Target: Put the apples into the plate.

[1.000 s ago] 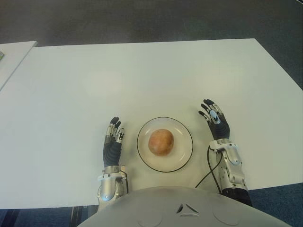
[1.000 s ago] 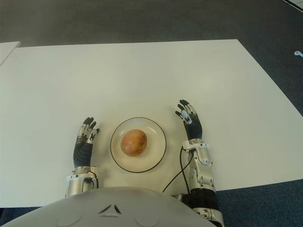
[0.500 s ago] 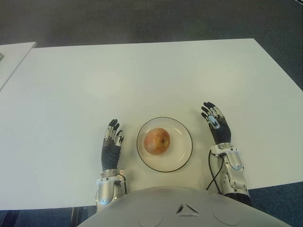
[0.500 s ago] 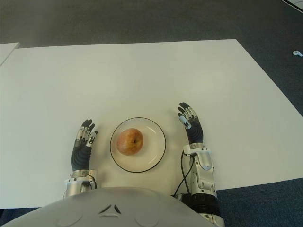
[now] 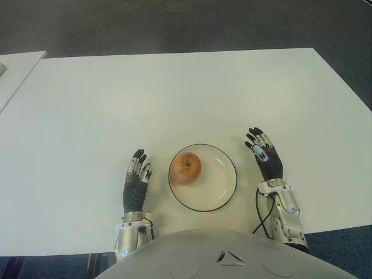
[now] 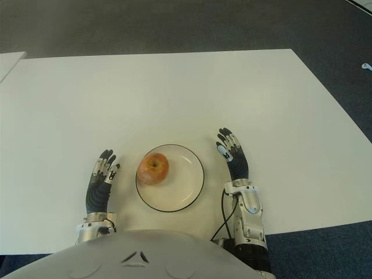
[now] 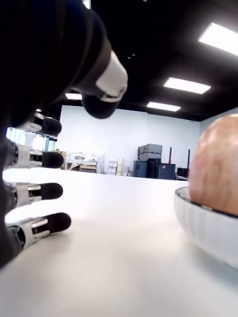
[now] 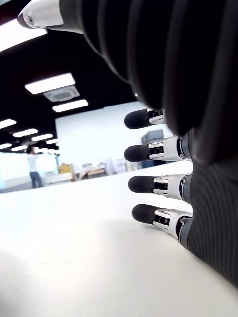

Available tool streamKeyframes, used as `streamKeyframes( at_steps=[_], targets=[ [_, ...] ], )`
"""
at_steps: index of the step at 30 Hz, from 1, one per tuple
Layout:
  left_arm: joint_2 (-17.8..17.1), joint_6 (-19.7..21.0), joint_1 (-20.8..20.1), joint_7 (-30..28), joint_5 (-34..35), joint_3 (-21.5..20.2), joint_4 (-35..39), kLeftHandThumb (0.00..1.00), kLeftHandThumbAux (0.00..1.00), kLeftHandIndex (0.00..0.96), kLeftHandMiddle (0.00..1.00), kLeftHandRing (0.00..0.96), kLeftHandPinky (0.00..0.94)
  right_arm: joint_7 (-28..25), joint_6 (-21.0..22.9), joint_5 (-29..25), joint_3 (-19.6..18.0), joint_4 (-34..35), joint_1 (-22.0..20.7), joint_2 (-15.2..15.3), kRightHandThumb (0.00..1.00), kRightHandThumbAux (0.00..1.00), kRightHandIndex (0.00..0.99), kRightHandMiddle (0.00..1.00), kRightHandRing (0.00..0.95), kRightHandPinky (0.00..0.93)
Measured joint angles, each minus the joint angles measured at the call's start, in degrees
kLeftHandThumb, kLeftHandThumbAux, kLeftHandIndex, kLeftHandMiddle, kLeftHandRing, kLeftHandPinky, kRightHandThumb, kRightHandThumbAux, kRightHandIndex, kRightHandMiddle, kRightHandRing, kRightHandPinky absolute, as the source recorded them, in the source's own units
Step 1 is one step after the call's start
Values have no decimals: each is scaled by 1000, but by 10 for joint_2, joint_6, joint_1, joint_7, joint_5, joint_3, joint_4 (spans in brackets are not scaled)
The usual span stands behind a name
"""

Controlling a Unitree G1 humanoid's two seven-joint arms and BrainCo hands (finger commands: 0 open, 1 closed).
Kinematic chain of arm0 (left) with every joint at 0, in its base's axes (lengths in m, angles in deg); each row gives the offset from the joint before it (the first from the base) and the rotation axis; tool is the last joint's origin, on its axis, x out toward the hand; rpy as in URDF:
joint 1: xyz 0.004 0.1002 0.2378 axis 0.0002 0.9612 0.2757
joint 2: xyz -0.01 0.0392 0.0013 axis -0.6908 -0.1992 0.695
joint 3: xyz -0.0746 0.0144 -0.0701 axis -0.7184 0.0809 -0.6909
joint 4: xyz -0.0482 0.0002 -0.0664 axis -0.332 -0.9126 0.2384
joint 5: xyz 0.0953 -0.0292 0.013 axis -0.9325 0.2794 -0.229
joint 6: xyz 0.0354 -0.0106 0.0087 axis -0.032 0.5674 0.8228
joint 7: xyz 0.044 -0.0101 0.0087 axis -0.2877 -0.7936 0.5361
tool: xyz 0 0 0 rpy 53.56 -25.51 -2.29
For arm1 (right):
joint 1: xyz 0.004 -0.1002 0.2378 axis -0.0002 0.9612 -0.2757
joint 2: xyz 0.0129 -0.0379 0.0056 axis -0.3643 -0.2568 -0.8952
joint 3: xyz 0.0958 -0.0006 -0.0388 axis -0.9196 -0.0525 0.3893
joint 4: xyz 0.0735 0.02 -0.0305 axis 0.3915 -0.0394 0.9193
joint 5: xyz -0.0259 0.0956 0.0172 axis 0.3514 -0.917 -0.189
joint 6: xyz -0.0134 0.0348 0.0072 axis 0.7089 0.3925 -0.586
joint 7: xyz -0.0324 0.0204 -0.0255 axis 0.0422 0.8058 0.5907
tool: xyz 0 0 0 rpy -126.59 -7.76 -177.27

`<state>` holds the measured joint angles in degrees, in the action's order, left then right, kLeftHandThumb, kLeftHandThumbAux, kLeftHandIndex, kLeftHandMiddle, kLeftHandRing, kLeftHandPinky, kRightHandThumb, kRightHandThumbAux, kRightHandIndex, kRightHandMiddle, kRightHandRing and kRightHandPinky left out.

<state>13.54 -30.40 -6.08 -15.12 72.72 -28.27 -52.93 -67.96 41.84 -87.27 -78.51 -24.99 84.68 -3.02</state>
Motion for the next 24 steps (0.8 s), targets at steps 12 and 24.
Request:
streamKeyframes(
  at_steps=[12, 24],
  targets=[
    [1, -29, 6, 5, -15, -2, -11, 121, 504, 0, 0, 0, 7, -1, 9, 0, 1, 9, 5, 11, 139, 519, 109, 128, 85, 93],
    [2, -71, 1, 21, -31, -10, -39, 122, 466, 0, 0, 0, 2, -22, 13, -4, 1, 17, 13, 24, 122, 535, 70, 95, 51, 40]
  ],
)
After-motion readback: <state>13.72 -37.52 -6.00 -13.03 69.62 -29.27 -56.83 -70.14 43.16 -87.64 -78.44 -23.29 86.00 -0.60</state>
